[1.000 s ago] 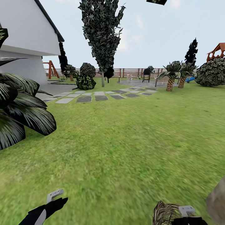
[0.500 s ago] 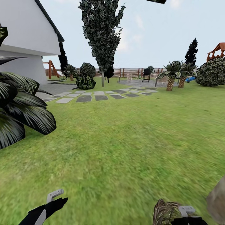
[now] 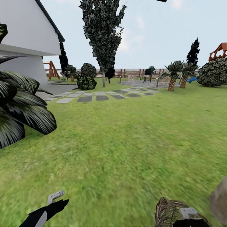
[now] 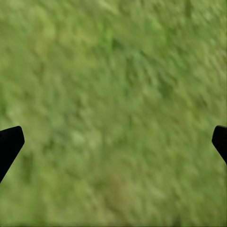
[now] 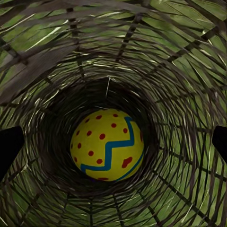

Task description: Take the three Easter eggs out of the wicker basket on the lawn in the garden, then place them on the lawn next to a single tree (choose any tree) so that all three eggs are next to the same tree and none are left in the basket.

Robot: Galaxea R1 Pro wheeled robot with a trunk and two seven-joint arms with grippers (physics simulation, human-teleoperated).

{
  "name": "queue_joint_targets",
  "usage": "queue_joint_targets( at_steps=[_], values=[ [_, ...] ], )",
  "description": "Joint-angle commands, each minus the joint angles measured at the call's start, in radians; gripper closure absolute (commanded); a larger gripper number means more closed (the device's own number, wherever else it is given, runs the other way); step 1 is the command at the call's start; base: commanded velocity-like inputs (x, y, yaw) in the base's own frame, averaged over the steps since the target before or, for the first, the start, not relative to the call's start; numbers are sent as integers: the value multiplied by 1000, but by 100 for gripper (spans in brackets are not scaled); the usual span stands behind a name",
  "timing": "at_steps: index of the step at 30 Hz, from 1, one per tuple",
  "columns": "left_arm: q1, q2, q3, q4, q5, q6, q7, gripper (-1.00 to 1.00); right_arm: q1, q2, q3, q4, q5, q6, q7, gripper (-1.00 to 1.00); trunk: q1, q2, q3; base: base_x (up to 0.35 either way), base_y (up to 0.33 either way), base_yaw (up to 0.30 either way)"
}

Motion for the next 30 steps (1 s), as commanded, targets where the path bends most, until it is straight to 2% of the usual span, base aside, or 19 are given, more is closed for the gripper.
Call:
queue_joint_targets(
  at_steps=[1, 30],
  values=[
    [0, -1, 6, -2, 7, 9, -5, -100, -1, -1, 1, -2, 2, 6, 3, -100, 4, -8, -4, 0, 0, 0],
    [0, 0, 6, -3, 7, 8, -4, -100, 0, 0, 1, 0, 2, 6, 3, -100, 115, -211, -95, 0, 0, 0]
  ],
)
